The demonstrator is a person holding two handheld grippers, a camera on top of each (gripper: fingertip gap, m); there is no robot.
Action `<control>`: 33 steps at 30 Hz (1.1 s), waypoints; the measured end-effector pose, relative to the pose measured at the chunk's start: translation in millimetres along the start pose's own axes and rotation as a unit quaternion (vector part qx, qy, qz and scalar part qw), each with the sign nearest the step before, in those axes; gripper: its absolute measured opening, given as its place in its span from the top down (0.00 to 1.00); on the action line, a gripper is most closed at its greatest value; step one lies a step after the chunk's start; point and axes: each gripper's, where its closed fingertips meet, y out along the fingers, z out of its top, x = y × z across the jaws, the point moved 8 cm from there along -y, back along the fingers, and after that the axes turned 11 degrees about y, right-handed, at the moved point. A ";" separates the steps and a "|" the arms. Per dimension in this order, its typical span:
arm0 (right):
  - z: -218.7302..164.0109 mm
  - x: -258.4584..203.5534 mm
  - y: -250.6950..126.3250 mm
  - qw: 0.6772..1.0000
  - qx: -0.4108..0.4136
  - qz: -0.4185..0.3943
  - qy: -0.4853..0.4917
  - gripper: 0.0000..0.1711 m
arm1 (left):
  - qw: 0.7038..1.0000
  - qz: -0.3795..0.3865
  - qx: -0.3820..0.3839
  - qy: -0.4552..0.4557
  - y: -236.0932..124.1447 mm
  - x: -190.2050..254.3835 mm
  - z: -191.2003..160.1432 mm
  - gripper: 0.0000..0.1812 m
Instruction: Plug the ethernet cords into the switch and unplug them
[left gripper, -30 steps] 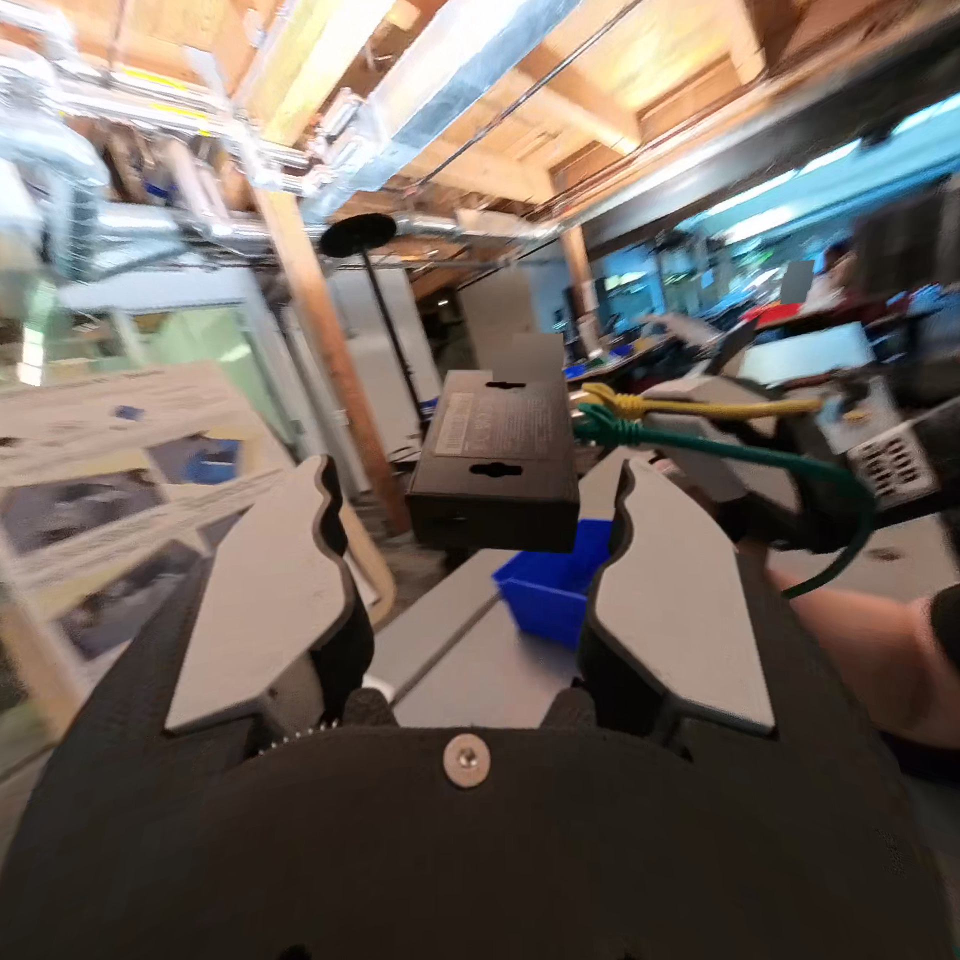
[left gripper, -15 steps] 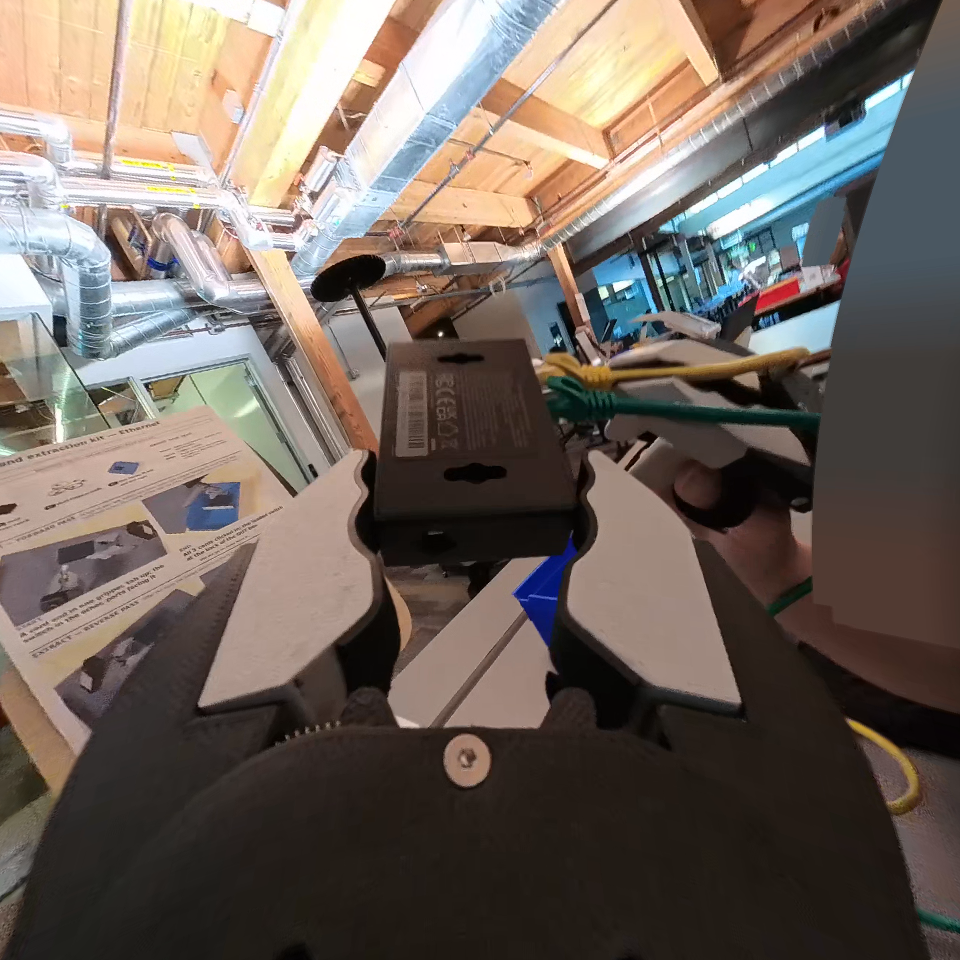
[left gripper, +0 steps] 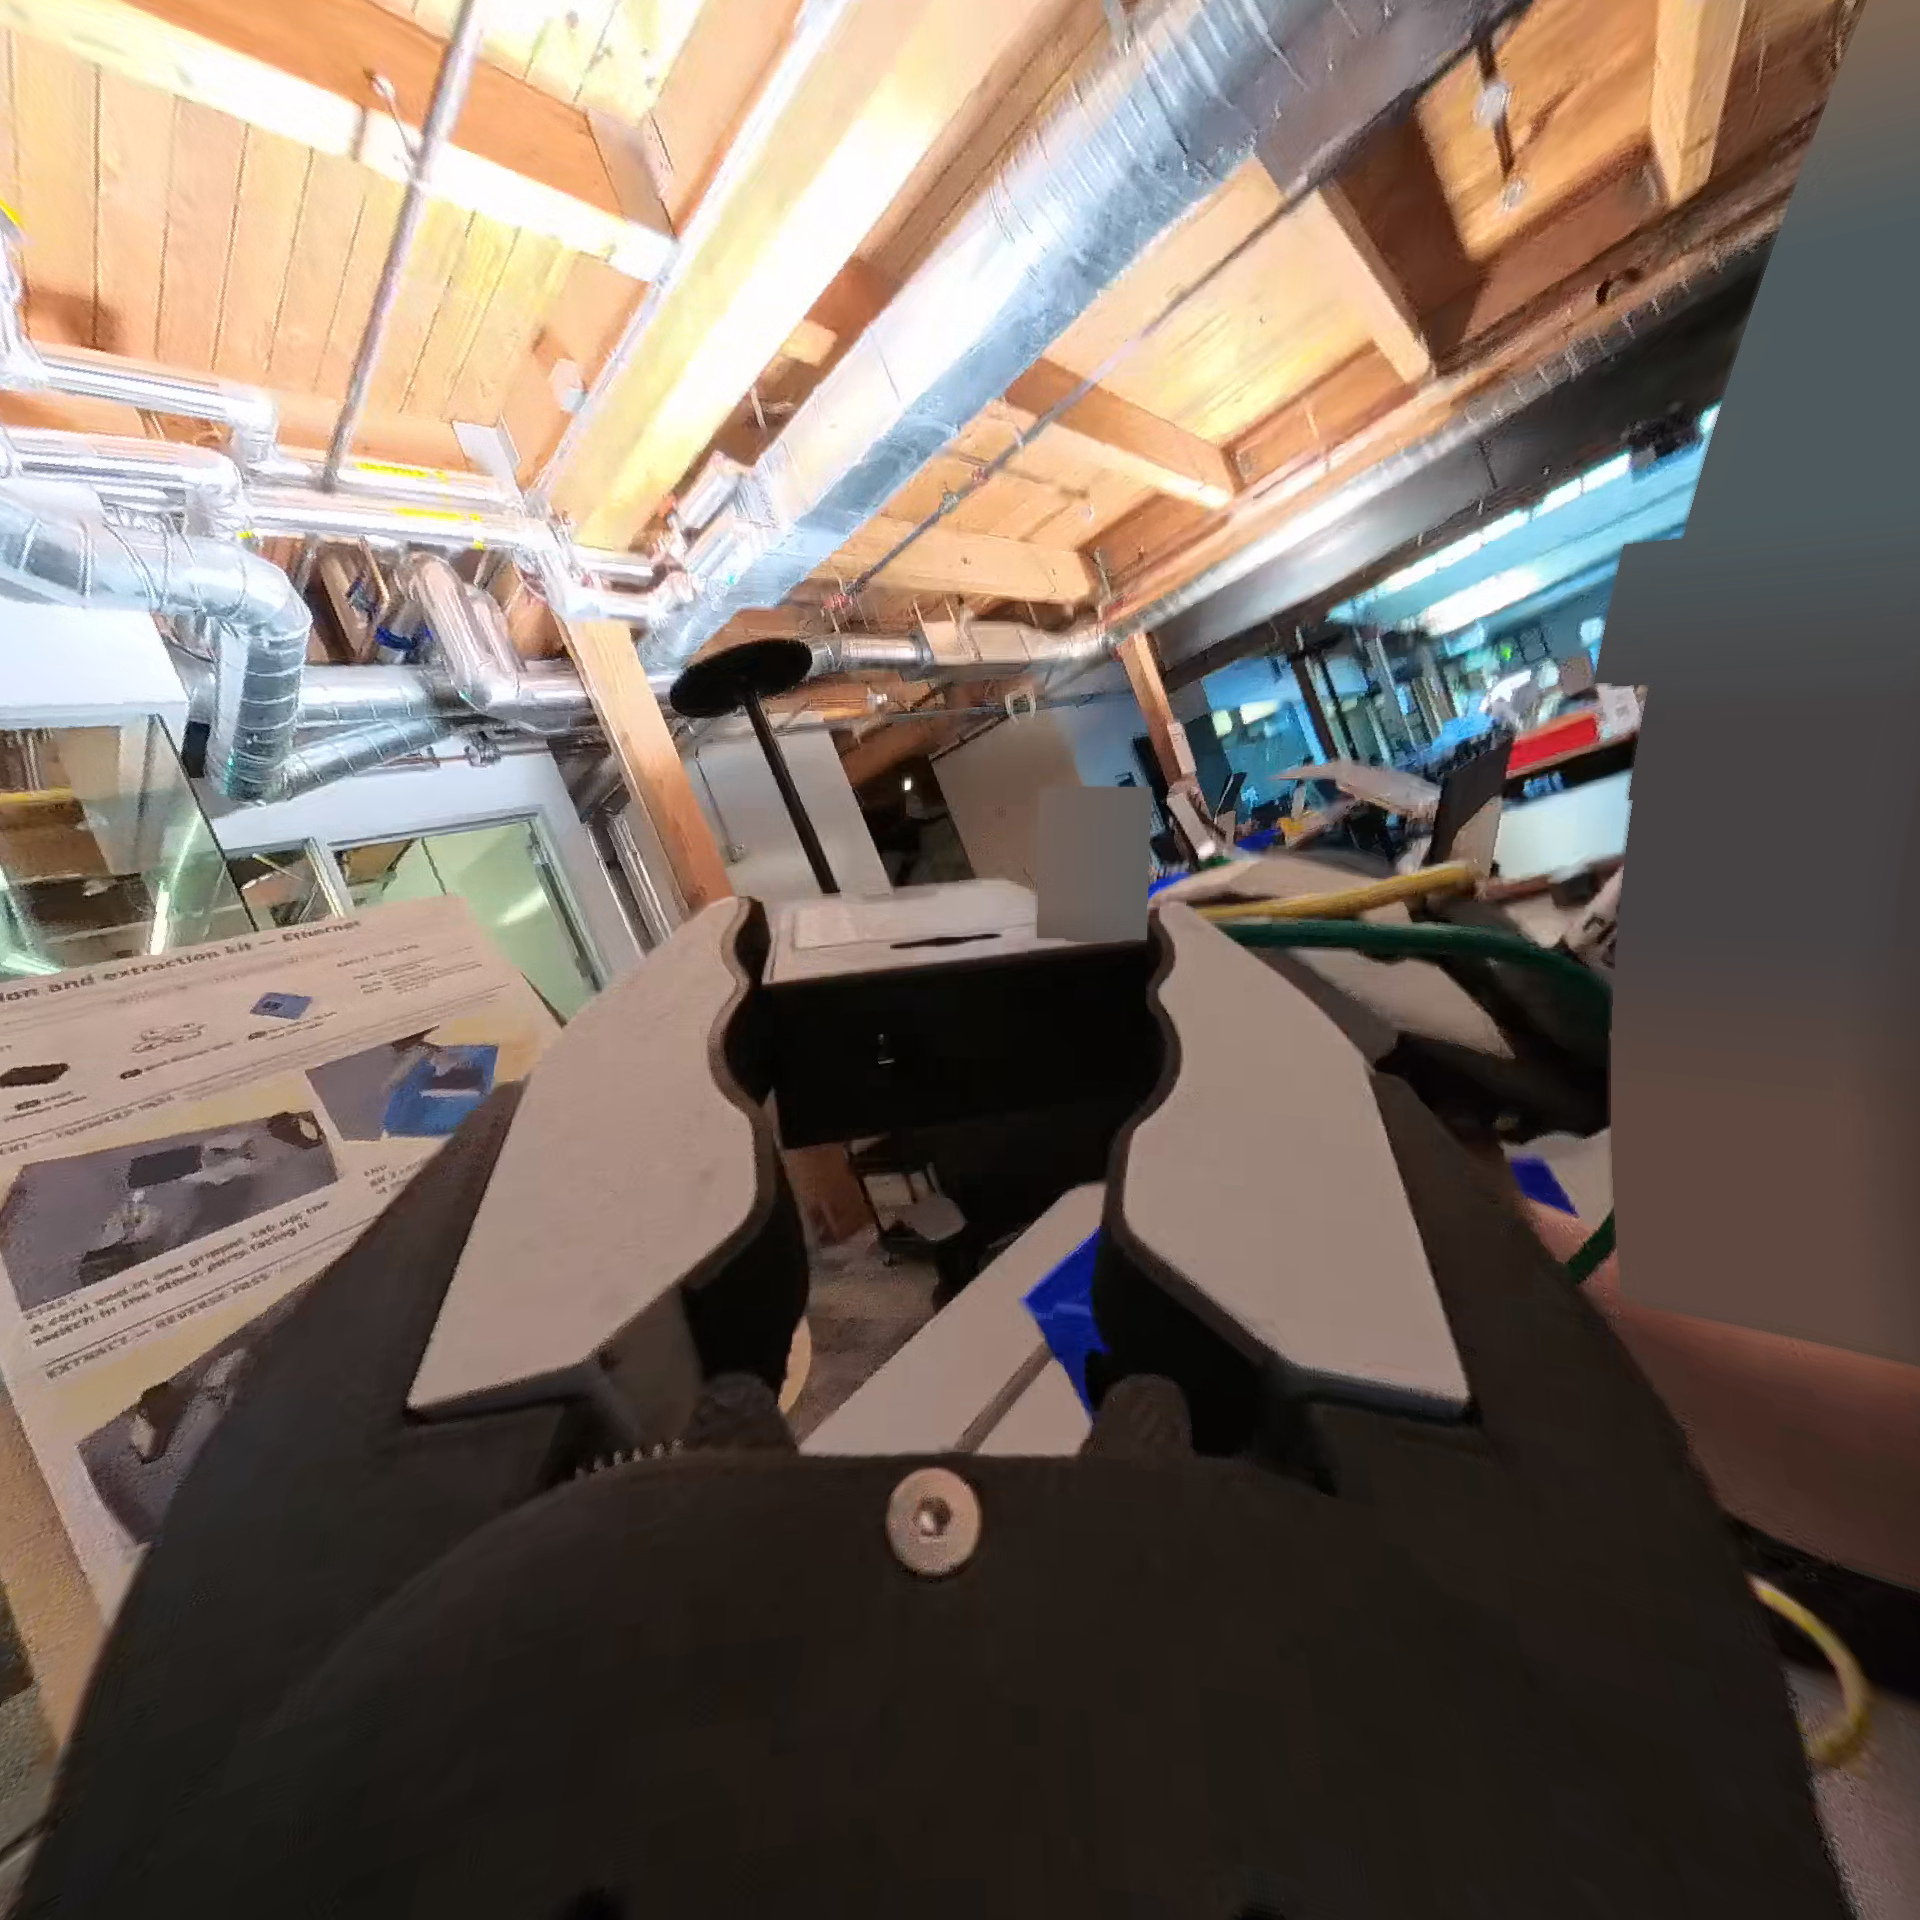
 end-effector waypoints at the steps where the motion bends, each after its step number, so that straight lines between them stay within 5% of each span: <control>1: 1.0 -0.1 -1.0 1.000 0.009 -0.006 -0.001 0.96 | 1.000 -0.005 -0.012 0.006 0.4 0.9 -1.3 0.63; 10: 5.4 -9.7 0.4 0.997 0.002 -0.032 -0.066 0.96 | 0.998 0.013 -0.053 -0.035 7.8 -1.2 -13.0 0.55; 23: 5.2 -12.1 -2.8 0.999 0.033 0.009 -0.041 0.96 | 0.999 -0.013 0.000 -0.038 4.2 2.5 -7.3 0.59; 33: 5.9 -7.2 -2.0 0.999 0.013 0.022 -0.023 0.96 | 0.999 -0.019 -0.036 -0.005 5.4 4.1 -15.6 0.59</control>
